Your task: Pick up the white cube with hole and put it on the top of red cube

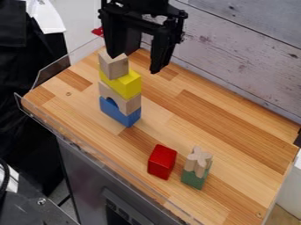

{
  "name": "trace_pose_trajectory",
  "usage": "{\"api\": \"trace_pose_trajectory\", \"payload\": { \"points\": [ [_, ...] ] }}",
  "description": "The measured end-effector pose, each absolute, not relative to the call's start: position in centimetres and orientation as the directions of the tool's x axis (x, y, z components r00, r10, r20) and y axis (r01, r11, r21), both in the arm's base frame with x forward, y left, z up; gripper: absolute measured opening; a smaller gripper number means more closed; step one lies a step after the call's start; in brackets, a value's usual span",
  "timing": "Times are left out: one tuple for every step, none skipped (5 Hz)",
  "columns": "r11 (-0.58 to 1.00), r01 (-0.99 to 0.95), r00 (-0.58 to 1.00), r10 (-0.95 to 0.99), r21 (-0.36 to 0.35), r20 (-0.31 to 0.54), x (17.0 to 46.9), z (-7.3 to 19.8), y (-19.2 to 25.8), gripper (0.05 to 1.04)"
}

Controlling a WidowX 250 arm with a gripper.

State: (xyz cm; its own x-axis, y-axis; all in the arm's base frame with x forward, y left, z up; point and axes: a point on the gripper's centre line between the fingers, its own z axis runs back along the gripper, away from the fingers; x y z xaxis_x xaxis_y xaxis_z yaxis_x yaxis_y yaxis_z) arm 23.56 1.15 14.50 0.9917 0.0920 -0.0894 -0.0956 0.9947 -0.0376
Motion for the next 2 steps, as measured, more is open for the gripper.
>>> {"api": "trace_pose_trajectory", "payload": {
  "points": [
    [0.994, -0.098, 0.988, 0.093, -0.037, -0.120, 23.38, 13.79, 1.17, 0.998],
    [0.993, -0.108, 0.989, 0.103, -0.038, -0.103, 23.78, 14.50, 1.68, 0.998]
  ]
}}
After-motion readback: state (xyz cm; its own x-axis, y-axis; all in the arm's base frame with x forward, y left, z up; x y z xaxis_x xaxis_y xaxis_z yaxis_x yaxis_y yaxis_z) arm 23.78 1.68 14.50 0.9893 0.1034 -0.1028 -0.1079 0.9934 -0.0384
